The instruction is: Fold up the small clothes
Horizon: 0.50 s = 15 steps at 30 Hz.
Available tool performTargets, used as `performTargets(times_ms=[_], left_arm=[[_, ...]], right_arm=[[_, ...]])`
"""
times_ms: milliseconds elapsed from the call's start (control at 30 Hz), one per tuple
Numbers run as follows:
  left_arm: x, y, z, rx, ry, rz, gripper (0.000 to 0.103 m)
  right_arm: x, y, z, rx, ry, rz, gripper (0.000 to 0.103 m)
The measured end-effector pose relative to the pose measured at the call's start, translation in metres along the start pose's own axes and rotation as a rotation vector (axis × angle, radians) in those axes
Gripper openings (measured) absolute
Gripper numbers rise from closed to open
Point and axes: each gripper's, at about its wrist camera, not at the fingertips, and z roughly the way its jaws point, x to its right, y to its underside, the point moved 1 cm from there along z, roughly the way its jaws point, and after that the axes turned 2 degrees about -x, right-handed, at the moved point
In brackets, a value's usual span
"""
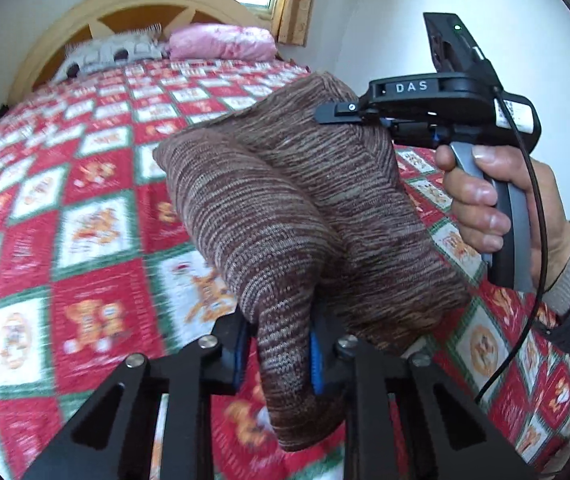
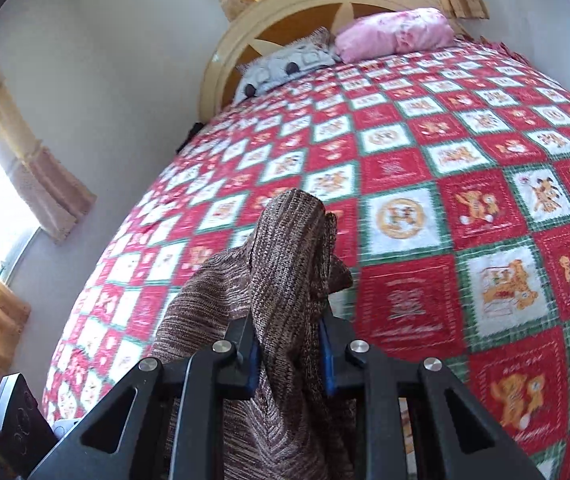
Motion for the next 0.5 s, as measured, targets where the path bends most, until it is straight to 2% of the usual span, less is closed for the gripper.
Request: performTargets(times_ms=[267,500], left_arm=[[-0.034,0.032,-0.073,0.066,-0.056,-0.058,0.024],[-0.05,0.056,-0.12,0.103,-0.112,-0.107,0.024]], right_arm=[[-0.071,0.018,-0.008,0.001,-0.119,-0.051,0.023],[-0.134,0.034,0.002,-0.02,-0.205,-0.087,0.023]])
